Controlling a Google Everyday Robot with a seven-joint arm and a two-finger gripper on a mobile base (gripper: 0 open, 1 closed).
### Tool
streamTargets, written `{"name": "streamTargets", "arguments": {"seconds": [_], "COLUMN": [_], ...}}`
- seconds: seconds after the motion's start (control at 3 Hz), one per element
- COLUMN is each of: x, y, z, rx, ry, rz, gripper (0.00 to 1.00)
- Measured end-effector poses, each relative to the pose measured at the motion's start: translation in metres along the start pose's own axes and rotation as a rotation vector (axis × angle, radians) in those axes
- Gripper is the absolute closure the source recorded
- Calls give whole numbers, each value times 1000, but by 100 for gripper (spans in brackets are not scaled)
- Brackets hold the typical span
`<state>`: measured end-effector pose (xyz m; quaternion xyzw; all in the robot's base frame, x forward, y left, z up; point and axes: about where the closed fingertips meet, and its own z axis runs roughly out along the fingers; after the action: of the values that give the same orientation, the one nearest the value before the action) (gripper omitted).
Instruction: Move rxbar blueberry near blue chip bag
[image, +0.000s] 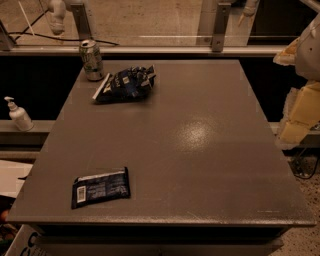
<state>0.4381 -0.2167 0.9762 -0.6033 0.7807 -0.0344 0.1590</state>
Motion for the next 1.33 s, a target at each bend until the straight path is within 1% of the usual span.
{"name": "streamTargets", "arguments": {"seconds": [0.33, 0.67, 1.0, 1.33], "x": [0, -4, -18, -52], "y": [0, -1, 2, 11], "z": [0, 9, 29, 49], "rx": [0, -2, -26, -75], "ry": [0, -35, -136, -293], "rz": [0, 2, 19, 15], "gripper": [0, 0, 0, 0]}}
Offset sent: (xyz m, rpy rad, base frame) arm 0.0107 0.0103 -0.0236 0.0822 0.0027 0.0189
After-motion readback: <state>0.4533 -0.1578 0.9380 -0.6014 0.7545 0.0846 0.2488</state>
